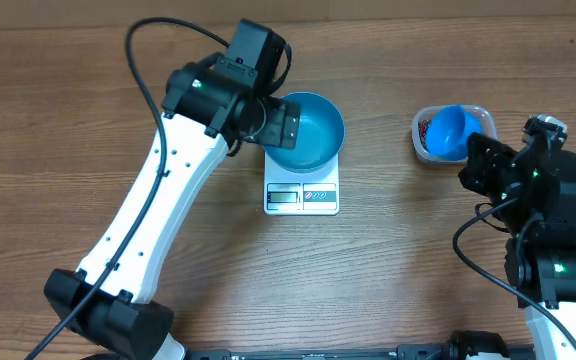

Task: Scoop item into bowl and weigh 150g on scale
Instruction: 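Carry the scoop with the right gripper to the bean tub, then move the left gripper down to the scale's buttons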

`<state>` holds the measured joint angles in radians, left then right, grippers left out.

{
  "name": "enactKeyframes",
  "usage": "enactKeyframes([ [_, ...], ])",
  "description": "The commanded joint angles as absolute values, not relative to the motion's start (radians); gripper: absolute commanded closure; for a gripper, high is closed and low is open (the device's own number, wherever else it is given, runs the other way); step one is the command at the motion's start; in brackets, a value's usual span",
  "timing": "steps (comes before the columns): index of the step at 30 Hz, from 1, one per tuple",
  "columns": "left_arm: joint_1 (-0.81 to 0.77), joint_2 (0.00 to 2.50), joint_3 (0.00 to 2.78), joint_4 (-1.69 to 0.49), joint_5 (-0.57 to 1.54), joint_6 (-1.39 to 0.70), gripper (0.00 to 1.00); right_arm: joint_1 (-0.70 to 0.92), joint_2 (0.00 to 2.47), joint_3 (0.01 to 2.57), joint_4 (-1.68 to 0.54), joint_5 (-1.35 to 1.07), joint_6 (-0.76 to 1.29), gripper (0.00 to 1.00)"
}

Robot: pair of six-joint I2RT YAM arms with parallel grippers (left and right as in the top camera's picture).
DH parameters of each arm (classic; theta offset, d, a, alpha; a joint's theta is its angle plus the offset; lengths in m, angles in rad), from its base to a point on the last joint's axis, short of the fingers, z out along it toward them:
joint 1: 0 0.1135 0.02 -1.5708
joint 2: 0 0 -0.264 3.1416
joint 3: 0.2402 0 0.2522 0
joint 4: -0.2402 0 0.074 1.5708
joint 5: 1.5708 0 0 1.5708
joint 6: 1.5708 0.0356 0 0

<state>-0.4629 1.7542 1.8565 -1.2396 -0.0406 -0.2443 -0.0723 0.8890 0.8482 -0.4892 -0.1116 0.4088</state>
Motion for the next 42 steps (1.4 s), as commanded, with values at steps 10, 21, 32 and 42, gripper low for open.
enactKeyframes([
  [10, -0.508, 1.746, 1.829, -1.201, 0.09, -0.12, 0.96, -0.079, 0.876, 0.873, -0.487, -0.012, 0.384, 0.96],
  [21, -0.563, 1.745, 1.83, -1.184, 0.105, -0.163, 0.96, -0.079, 0.876, 0.873, -0.512, -0.012, 0.384, 0.96],
  [32, -0.581, 1.746, 1.736, -1.139, 0.02, -0.03, 0.96, -0.079, 0.879, 0.872, -0.529, -0.012, 0.384, 0.96],
  [42, -0.669, 1.746, 1.442, -0.869, 0.027, -0.028, 0.96, -0.079, 0.92, 0.872, -0.53, -0.013, 0.385, 0.96],
])
